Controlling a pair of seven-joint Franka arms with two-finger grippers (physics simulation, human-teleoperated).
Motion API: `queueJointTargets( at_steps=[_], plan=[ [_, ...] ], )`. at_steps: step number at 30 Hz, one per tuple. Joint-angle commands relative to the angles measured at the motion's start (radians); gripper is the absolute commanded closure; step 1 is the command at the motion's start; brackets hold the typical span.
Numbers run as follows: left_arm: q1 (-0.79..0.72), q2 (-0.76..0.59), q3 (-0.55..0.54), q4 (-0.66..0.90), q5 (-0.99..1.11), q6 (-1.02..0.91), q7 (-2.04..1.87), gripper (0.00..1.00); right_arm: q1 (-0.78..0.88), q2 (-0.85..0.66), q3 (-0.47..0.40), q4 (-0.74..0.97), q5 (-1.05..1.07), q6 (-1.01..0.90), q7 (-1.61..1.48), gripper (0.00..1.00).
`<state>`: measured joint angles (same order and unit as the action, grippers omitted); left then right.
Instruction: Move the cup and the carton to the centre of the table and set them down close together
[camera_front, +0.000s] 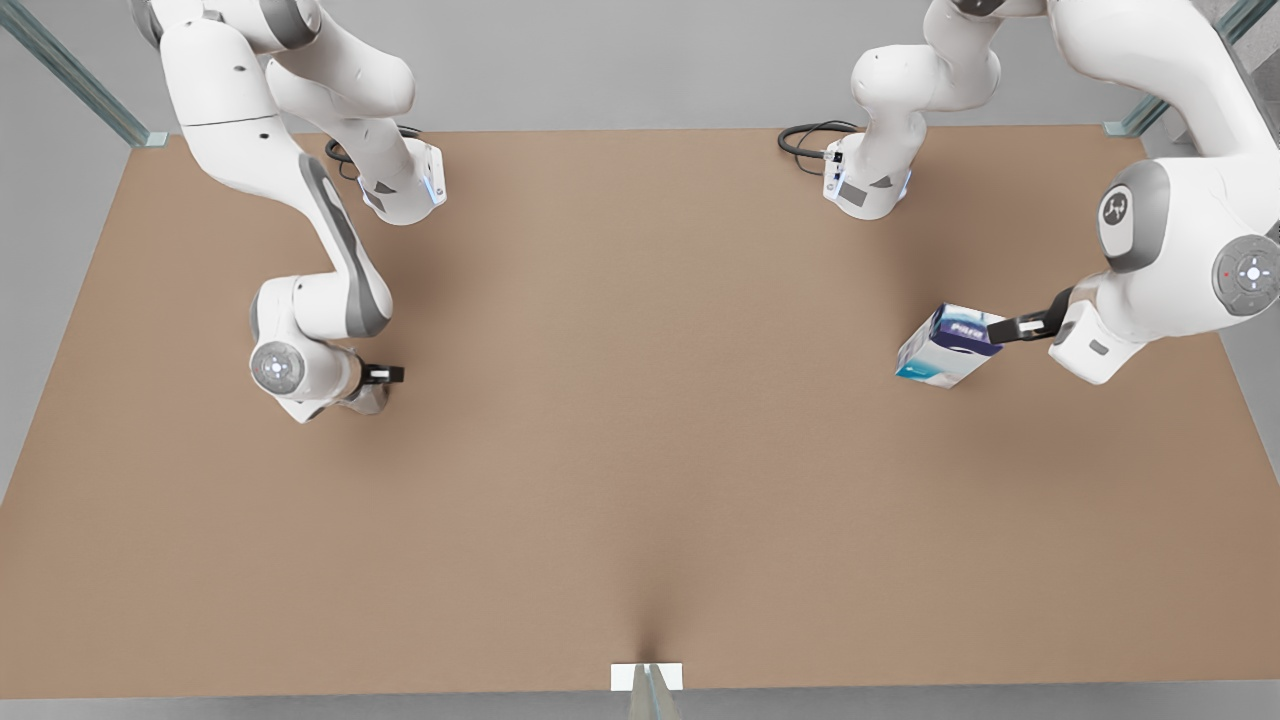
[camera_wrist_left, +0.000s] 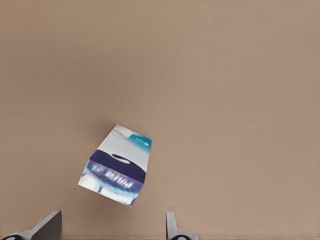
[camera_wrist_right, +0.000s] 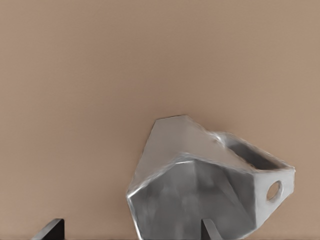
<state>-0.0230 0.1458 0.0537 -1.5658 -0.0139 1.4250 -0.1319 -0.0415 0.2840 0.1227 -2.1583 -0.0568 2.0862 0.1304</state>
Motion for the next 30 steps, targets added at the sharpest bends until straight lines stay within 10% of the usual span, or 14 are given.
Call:
queueJointTargets(
  at_steps=[1, 4, 7, 8, 30],
  plan=[
    [0.000, 0.000, 0.000, 0.000, 0.000, 0.000, 0.000, 0.00, 0.000, 0.001, 0.000, 0.000, 0.000, 0.000, 0.000, 0.00],
    [0.000, 0.003, 0.000, 0.000, 0.000, 0.000, 0.000, 0.00, 0.000, 0.034, -0.002, 0.003, 0.000, 0.015, -0.005, 0.00],
    [0.000, 0.006, 0.000, 0.000, 0.000, 0.000, 0.000, 0.00, -0.001, 0.047, -0.002, 0.008, 0.000, 0.015, -0.008, 0.69],
    [0.000, 0.006, 0.000, 0.000, 0.000, 0.000, 0.000, 0.00, -0.001, 0.049, -0.002, 0.009, -0.002, 0.014, -0.008, 0.79],
    [0.000, -0.008, 0.003, -0.066, 0.000, -0.006, -0.341, 0.00, 0.095, 0.086, 0.000, 0.253, 0.054, -0.018, -0.098, 0.79]
  ],
)
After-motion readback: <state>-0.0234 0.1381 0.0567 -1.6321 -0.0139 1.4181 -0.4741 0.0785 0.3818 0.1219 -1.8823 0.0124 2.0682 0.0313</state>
